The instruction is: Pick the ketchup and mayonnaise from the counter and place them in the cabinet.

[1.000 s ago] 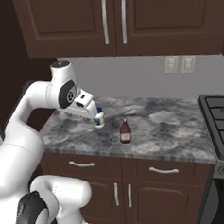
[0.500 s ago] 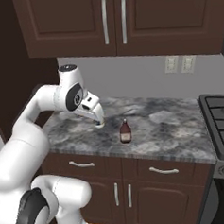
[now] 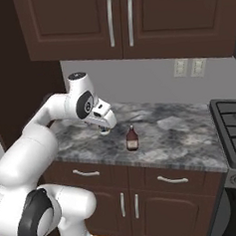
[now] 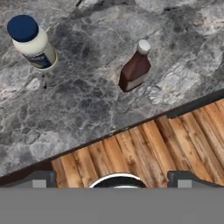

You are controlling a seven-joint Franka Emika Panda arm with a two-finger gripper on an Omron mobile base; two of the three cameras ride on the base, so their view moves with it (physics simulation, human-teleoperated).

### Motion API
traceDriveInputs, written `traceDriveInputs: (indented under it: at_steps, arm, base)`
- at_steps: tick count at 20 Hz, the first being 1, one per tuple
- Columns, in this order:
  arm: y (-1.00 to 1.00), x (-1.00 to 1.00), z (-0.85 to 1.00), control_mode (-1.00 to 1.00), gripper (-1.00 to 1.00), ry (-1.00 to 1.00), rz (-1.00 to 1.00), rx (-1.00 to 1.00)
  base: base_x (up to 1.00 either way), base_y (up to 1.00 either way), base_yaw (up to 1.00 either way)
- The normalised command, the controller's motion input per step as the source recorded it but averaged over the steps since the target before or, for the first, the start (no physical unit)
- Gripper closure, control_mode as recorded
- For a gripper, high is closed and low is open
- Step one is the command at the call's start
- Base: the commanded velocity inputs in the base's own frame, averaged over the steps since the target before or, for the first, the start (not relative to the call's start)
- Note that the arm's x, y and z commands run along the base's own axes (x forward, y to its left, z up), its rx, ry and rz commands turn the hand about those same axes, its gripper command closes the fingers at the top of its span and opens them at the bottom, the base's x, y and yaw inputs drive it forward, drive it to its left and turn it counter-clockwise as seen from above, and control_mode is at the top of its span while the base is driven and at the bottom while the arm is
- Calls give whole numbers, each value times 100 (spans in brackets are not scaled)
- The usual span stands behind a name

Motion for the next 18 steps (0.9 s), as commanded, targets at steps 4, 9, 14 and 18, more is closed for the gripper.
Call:
traceDriveInputs:
  at_steps: [4,9,14,18]
  arm:
    - [-6,14,-28,-100,-100,0,-4,-17]
    - [-7,17,-27,-100,-100,0,-5,-17]
    - [-10,21,-29,-100,-100,0,-5,-14]
    - [-13,18,-27,-100,-100,-2,-8,-6]
  base:
    - [0,0,0]
    - [0,0,0]
    - [0,0,0]
    - [0,0,0]
